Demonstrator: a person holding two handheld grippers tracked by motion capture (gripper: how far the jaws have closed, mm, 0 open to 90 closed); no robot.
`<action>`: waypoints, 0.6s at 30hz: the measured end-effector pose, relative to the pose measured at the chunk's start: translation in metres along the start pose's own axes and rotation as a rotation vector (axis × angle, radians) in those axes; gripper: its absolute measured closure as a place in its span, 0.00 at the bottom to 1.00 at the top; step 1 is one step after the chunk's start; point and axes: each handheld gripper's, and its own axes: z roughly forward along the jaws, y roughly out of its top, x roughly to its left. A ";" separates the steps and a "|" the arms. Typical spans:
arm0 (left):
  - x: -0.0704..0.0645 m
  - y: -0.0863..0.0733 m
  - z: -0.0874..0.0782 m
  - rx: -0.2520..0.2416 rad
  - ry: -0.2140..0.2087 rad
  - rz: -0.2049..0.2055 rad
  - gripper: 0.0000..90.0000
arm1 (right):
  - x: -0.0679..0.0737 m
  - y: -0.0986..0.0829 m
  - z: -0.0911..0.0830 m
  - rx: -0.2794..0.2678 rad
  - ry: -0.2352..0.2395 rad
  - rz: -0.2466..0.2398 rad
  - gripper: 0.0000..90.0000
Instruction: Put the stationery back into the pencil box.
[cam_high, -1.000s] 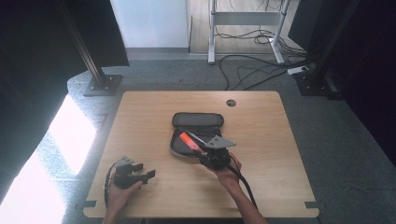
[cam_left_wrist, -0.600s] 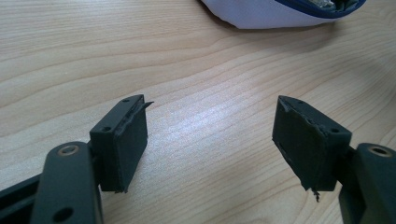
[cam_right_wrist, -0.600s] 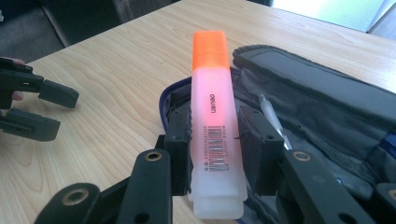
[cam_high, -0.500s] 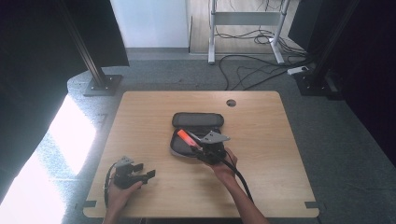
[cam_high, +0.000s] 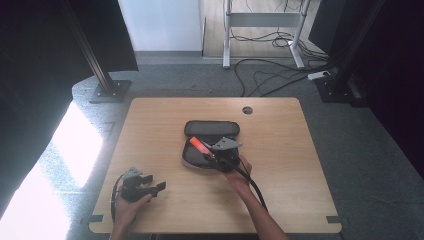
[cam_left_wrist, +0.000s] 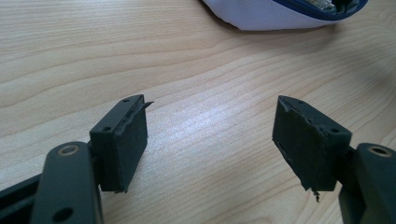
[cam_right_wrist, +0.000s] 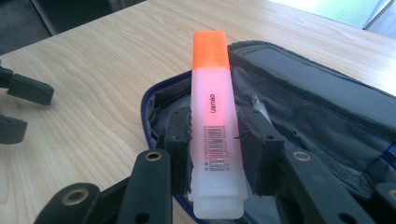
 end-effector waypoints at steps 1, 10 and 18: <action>0.000 0.000 0.000 0.000 0.000 0.000 0.30 | -0.001 0.000 0.001 0.003 -0.004 0.004 0.73; 0.000 0.000 0.000 0.002 -0.002 -0.001 0.30 | -0.004 0.001 0.012 0.025 -0.014 0.015 0.73; 0.001 0.000 0.000 0.005 -0.002 -0.001 0.30 | -0.006 -0.001 0.017 0.045 -0.018 0.007 0.73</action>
